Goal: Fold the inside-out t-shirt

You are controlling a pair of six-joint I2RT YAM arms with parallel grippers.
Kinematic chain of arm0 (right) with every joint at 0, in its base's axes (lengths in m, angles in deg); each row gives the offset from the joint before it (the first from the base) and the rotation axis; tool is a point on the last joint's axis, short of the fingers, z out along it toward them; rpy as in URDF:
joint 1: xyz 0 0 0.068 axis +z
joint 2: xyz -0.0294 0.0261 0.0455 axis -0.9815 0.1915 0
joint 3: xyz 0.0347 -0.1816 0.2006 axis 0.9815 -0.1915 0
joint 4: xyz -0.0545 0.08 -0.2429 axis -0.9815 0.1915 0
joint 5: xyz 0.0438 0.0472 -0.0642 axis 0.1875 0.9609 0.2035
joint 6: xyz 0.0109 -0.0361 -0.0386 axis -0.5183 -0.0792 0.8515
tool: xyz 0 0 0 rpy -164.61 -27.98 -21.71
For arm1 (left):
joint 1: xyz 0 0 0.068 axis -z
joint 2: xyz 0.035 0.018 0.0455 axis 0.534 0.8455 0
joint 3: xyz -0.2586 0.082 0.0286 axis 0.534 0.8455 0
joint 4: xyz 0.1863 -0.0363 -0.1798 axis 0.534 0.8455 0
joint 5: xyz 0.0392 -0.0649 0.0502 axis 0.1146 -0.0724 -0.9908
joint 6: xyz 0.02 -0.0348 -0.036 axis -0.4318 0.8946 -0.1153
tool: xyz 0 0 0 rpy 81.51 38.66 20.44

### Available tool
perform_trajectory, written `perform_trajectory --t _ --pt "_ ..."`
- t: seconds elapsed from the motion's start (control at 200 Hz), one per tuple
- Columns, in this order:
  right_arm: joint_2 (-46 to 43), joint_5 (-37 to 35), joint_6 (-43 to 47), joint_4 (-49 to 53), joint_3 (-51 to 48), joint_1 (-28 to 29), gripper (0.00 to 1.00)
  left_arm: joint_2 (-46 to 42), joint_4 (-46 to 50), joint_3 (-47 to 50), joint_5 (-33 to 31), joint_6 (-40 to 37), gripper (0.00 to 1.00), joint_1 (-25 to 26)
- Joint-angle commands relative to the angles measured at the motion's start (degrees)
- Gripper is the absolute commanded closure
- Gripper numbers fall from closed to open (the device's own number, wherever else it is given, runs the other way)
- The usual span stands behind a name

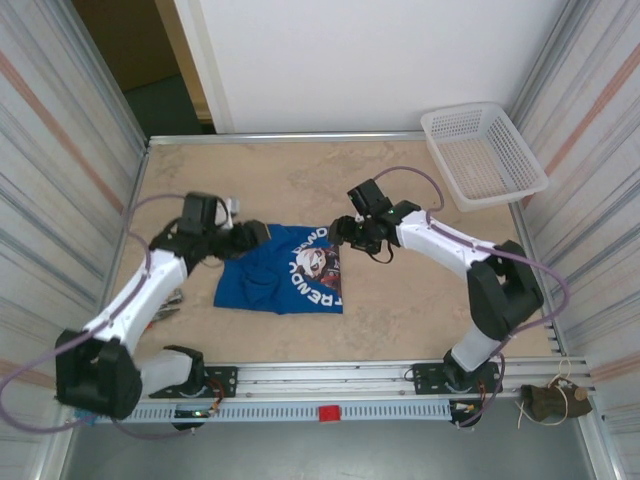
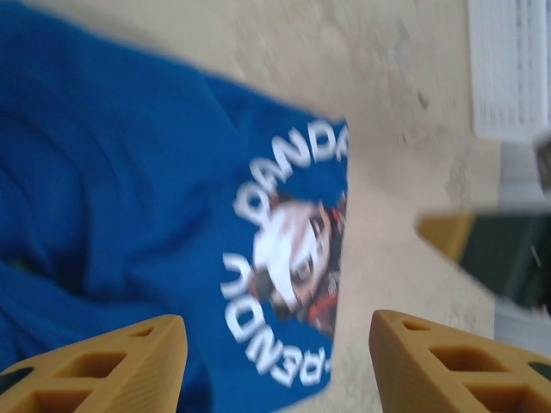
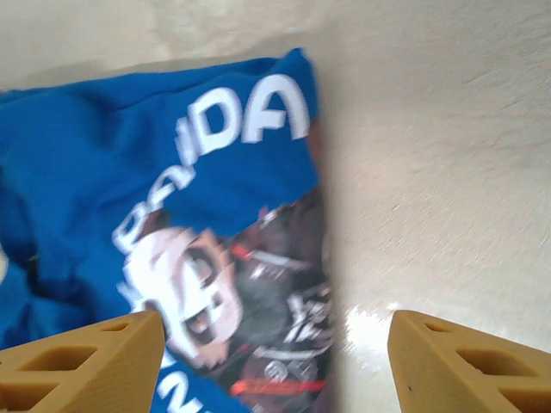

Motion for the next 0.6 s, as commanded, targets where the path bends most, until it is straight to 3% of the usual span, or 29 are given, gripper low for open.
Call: perform_trajectory --t 0.0,0.175,0.266,0.336,0.386,0.456,0.501,0.591 --pt "5.8 5.3 4.9 -1.1 4.3 -1.4 0.32 -5.2 -4.5 4.8 -7.1 10.5 0.4 6.7" --pt "15.8 8.2 4.8 -2.3 10.2 -2.9 0.33 -5.2 -10.4 9.1 -16.4 19.1 0.39 20.0" --pt "18.7 9.2 3.8 -3.4 12.2 -2.9 0.34 -2.4 -12.9 11.2 -18.5 21.8 0.39 24.1" --pt "20.2 10.0 2.8 -4.5 12.8 -3.3 0.4 -0.4 -13.2 12.5 -19.2 23.0 0.39 25.1" --pt "20.9 10.3 2.0 -5.3 12.8 -3.7 0.51 0.2 -13.5 14.0 -20.2 23.9 0.39 25.1" --pt "21.3 11.4 1.1 -6.2 12.5 -4.8 0.84 -0.3 -11.9 16.0 -23.3 25.7 0.39 24.8" --pt "20.6 10.8 0.8 -6.8 11.4 -5.6 1.0 -1.1 -9.6 16.8 -25.7 26.3 0.39 24.2" --pt "16.7 8.8 0.5 -7.8 7.2 -7.1 1.0 -3.1 -7.3 18.6 -28.3 26.3 0.39 20.9"
